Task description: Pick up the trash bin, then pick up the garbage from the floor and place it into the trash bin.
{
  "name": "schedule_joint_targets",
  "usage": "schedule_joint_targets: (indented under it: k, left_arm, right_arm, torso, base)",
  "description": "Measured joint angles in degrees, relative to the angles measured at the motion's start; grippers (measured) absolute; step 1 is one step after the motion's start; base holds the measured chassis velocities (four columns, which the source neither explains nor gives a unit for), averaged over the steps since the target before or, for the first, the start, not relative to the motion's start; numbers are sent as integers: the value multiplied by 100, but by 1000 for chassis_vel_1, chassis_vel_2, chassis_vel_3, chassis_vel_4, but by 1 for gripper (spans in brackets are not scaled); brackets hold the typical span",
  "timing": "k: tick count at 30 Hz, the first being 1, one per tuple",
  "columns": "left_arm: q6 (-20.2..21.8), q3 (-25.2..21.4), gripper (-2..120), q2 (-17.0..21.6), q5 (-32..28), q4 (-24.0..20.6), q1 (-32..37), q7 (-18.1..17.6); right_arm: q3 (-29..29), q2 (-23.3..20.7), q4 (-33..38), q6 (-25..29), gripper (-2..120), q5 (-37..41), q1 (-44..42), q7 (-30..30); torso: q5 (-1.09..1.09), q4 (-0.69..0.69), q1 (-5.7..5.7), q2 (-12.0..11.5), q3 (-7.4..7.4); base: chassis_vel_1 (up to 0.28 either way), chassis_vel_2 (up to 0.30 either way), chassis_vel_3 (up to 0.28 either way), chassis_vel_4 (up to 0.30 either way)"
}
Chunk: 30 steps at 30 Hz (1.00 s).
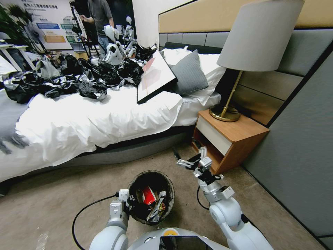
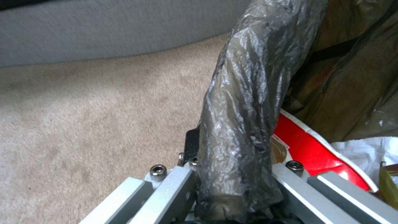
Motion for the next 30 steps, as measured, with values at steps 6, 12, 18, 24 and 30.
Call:
schedule_joint_targets:
  k: [6, 12, 18, 24, 30]
  left_arm:
    - [-14, -18, 0, 13, -62, -61, -5, -17]
    - [-13, -24, 0, 0, -85, -93, -9, -16]
    - [1, -48, 0, 1, -96, -122, -20, -12]
    - [14, -88, 0, -4, -144, -138, -58, -11]
    - [17, -113, 0, 0, -174, -144, -53, -11]
  right_arm:
    - [105, 110, -351, 244, 100, -24, -130, -33]
    - [114, 122, -524, 309, 100, -20, -111, -77]
    - [104, 126, -617, 331, 100, -4, -52, -108]
    - [92, 133, -684, 344, 100, 7, -30, -132]
    - [85, 135, -716, 358, 100, 11, -25, -141]
  torso:
    - [0, 0, 0, 0, 0]
    - [0, 0, 0, 0, 0]
    - [0, -1, 0, 0, 0]
    - [0, -1, 0, 0, 0]
    - [0, -1, 0, 0, 0]
  base:
    - [0, 0, 0, 0]
    - [0, 0, 0, 0]
    - [0, 0, 0, 0]
    - [27, 37, 34, 38]
    - [83, 74, 80, 86]
